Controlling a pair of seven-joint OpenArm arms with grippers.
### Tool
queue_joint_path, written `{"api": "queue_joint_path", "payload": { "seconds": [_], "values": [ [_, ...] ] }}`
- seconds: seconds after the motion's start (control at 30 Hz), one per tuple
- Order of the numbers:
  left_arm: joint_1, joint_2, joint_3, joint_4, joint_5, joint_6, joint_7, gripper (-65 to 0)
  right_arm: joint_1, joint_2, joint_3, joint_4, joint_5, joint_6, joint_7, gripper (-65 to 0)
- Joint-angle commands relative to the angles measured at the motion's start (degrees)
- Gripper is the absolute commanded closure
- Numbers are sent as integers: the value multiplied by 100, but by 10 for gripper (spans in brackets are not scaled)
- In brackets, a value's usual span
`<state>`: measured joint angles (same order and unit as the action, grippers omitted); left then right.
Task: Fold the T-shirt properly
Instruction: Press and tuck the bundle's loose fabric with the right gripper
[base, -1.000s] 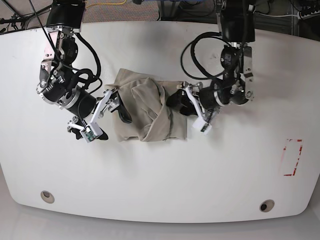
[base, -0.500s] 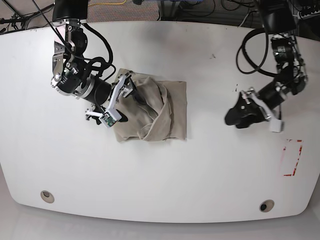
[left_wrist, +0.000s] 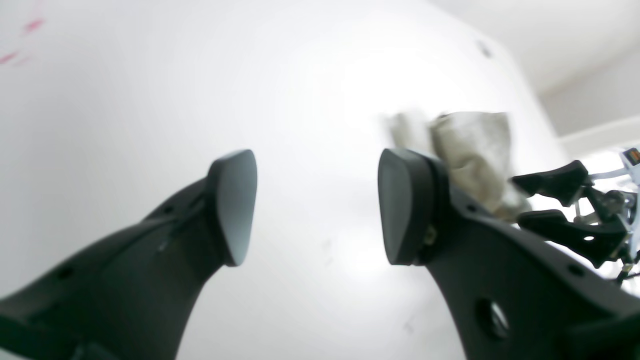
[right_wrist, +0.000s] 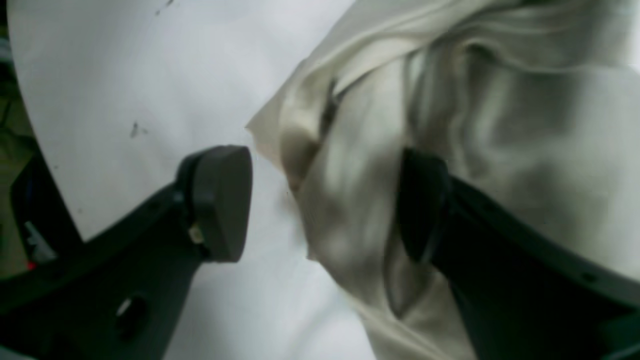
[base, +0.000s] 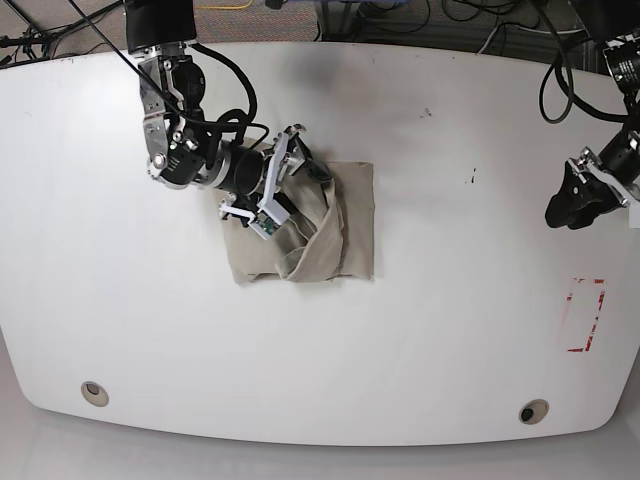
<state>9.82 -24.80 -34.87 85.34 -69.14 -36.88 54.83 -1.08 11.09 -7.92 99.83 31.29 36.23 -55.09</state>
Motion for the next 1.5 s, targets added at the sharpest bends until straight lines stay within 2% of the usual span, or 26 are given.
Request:
{"api": "queue_joint_path", "payload": {
  "seconds": [0.0, 0.23, 0.4, 0.53, 0.6, 0.77, 0.9, 1.0, 1.2, 1.33, 1.47],
  "values": [
    [-2, -118, -113, 138, -167, -52, -89, -360, 77, -50, -153, 70, 102, 21, 151, -417],
    [77, -118, -165, 121, -176, -52, -89, -360, 192, -340, -874, 298, 102, 4, 133, -417],
    [86, -109, -148, 130, -176, -52, -89, -360, 218, -525, -1322, 597, 102, -366, 124, -417],
    [86, -109, -148, 121, -176, -52, -89, -360, 403, -489, -1551, 940, 111, -656, 124, -417],
    [86, -101, -148, 121, -176, -52, -89, -360, 447, -428, -1507, 1107, 111, -726, 116, -417],
    [86, -101, -139, 121, -167, -52, -89, -360, 447, -208, -865, 1204, 111, -735, 116, -417],
    [94, -101, -139, 121, -158, -52, -89, -360, 447, -24, -241, 1019, 111, -700, 133, -417],
    [94, -101, -139, 121, -158, -52, -89, -360, 464, 91, -12, 773, 111, -691, 142, -417],
    [103, -101, -139, 112, -158, -52, -89, -360, 605, 231, 6, 316, 111, -691, 142, -417],
    [103, -101, -139, 112, -158, -52, -89, -360, 596, 126, -65, 70, 111, -682, 142, -417],
    [103, -101, -139, 112, -158, -52, -89, -360, 596, 73, -460, -194, 111, -709, 142, -417]
  ]
}}
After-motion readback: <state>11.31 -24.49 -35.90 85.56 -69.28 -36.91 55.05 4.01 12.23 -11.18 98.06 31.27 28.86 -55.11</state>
